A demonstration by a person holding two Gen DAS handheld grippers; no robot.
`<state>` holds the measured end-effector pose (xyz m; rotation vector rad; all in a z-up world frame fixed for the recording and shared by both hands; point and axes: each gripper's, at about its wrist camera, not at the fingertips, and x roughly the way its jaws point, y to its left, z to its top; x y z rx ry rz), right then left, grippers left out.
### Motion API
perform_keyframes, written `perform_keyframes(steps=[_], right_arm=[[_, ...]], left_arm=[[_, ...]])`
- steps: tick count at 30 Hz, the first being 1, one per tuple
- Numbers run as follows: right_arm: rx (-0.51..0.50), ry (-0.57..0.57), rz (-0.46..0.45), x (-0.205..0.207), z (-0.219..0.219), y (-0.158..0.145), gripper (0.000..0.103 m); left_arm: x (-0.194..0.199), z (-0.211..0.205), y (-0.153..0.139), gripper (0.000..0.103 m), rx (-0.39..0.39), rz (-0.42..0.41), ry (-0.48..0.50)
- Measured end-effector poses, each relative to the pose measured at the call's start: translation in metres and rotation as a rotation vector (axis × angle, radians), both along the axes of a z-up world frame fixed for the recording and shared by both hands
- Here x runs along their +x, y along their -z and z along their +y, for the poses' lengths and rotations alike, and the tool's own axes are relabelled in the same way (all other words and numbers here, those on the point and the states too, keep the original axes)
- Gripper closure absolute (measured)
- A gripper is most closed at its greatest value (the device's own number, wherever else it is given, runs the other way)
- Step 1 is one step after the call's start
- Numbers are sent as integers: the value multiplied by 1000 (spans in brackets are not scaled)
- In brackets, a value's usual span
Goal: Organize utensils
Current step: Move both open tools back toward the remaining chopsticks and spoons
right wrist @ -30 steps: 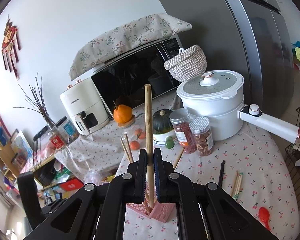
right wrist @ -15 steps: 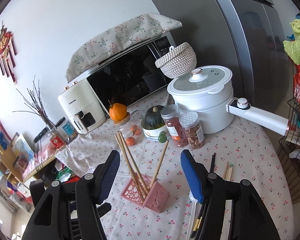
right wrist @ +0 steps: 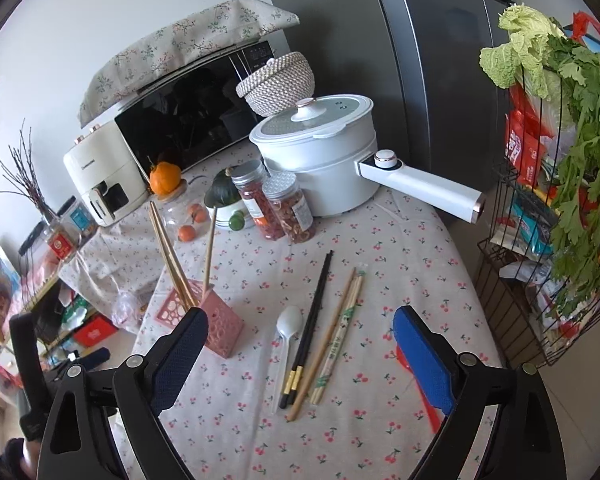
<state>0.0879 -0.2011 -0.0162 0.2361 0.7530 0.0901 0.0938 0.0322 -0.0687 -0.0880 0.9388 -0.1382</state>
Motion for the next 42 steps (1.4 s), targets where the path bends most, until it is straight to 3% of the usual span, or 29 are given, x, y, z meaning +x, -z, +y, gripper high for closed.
perform_keyframes(steps=[8, 15, 23, 35, 42], right_arm=[[-186, 25, 34, -24, -18, 19, 0], [-252, 14, 110, -28, -29, 39, 0], [-300, 9, 183, -23, -39, 58, 0], [-236, 122, 249, -10, -81, 70, 0], [-179, 172, 299, -2, -104, 81, 0]], left_arm=[[-8, -28, 9, 6, 56, 31, 52], [-11, -58, 10, 1, 132, 15, 125], [-10, -92, 12, 1, 153, 25, 190], [15, -118, 31, 1, 84, 113, 166], [37, -131, 33, 1, 100, 112, 131]])
